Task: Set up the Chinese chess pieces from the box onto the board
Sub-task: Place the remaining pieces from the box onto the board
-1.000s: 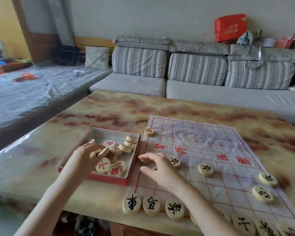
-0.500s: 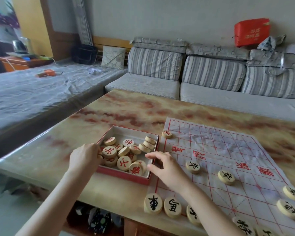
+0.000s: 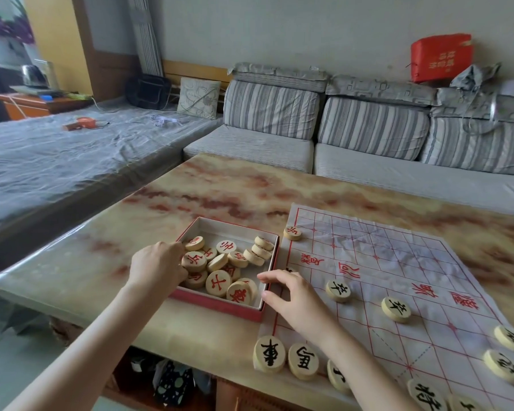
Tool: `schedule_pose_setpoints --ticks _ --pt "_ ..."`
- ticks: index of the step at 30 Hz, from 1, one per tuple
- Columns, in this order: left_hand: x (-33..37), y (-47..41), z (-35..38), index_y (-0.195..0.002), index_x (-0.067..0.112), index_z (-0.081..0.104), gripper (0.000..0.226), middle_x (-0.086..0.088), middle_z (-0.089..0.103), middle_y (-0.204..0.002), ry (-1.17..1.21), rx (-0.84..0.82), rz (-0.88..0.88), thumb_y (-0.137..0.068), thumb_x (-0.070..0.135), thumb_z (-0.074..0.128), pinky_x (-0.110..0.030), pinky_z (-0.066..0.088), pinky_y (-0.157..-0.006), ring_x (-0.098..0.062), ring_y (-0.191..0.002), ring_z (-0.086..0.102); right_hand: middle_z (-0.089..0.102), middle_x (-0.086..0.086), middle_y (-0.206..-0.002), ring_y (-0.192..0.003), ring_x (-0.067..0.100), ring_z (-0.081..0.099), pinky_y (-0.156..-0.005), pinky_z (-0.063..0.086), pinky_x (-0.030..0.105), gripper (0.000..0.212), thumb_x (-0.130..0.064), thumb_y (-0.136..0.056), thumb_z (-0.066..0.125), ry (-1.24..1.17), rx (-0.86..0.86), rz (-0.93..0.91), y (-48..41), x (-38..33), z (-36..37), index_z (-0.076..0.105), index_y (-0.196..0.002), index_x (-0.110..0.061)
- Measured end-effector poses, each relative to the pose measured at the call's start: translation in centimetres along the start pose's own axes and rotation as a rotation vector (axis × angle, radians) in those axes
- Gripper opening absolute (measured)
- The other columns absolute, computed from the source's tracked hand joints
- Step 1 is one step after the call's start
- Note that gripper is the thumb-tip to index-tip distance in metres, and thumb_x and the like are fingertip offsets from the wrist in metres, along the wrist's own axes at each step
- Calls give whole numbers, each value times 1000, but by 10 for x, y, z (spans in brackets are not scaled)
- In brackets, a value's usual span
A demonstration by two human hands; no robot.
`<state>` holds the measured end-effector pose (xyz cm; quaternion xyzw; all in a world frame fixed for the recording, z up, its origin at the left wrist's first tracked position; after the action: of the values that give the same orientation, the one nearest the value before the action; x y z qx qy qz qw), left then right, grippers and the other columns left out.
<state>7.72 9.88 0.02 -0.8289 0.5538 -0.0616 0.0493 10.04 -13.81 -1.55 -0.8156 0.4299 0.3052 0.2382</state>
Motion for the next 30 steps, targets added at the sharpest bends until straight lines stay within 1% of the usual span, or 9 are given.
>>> schedule_pose_setpoints --ticks 5,11,16,17,20,23,25,27,30 --pt "-15 4 0 -118 27 56 32 -15 66 -102 261 3 -28 -88 20 50 -30 47 -70 -34 -91 62 45 -33 -95 -115 5 45 -102 34 24 28 -28 -90 55 -4 -11 -12 1 -9 1 58 -118 -34" --pt "-27 12 6 -84 29 66 24 -10 67 -84 585 4 -40 -90 12 50 -27 44 -55 -28 -67 61 42 -33 -95 -115 4 43 -96 31 20 29 -28 -92 53 -9 -18 -10 1 -14 2 56 -120 -34" --pt "-30 14 4 -84 27 66 31 -5 66 -87 833 25 -80 -89 4 47 -14 45 -44 -13 -64 64 42 -29 -98 -117 4 43 -98 31 20 29 -30 -91 53 -7 -30 19 0 -10 6 56 -120 -35" --pt "-30 14 4 -81 29 66 35 -5 66 -88 877 15 -90 -88 1 46 -14 48 -47 -13 -65 65 42 -27 -99 -118 6 42 -100 31 21 29 -30 -91 53 -1 -31 22 -1 -10 7 56 -120 -34" --pt "-29 15 5 -77 31 67 41 -7 68 -92 983 -12 -126 -85 -3 45 -33 58 -66 -18 -71 68 43 -12 -112 -122 9 37 -107 27 24 32 -34 -89 56 26 -28 24 -4 -14 13 56 -121 -34" --pt "-23 17 5 -79 30 69 44 -7 70 -92 1029 -37 -120 -82 -6 44 -42 57 -77 -22 -74 70 35 -22 -94 -119 14 32 -103 26 28 37 -35 -90 55 155 -35 -17 -9 -27 17 53 -126 -30" --pt "-16 21 4 -80 26 70 42 -9 70 -94 1084 -69 -110 -84 -5 42 -37 58 -76 -24 -76 69 31 -23 -84 -115 18 32 -100 27 30 37 -33 -90 55 219 -36 -22 -13 -32 20 53 -127 -30" --pt "-11 24 3 -80 23 71 38 -10 70 -96 1173 -89 -105 -86 -4 44 -22 57 -65 -22 -77 68 33 -22 -82 -113 18 34 -97 27 29 34 -29 -91 54 205 -30 -19 -15 -32 23 55 -125 -29" --pt "-4 29 4 -82 24 72 20 -6 72 -93 1235 -109 -83 -81 6 62 -19 54 -65 -19 -78 69 58 -9 -107 -109 15 49 -96 37 24 29 -21 -92 52 36 54 -13 -16 -26 18 59 -120 -26"
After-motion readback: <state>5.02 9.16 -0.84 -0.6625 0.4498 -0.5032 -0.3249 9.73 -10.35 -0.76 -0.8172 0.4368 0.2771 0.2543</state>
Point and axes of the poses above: each hand's wrist, its own y-axis away from the middle knuckle, its own z-axis out of the palm, x = y × z, the point moved 6 cm from there along -y, towards the middle knuckle
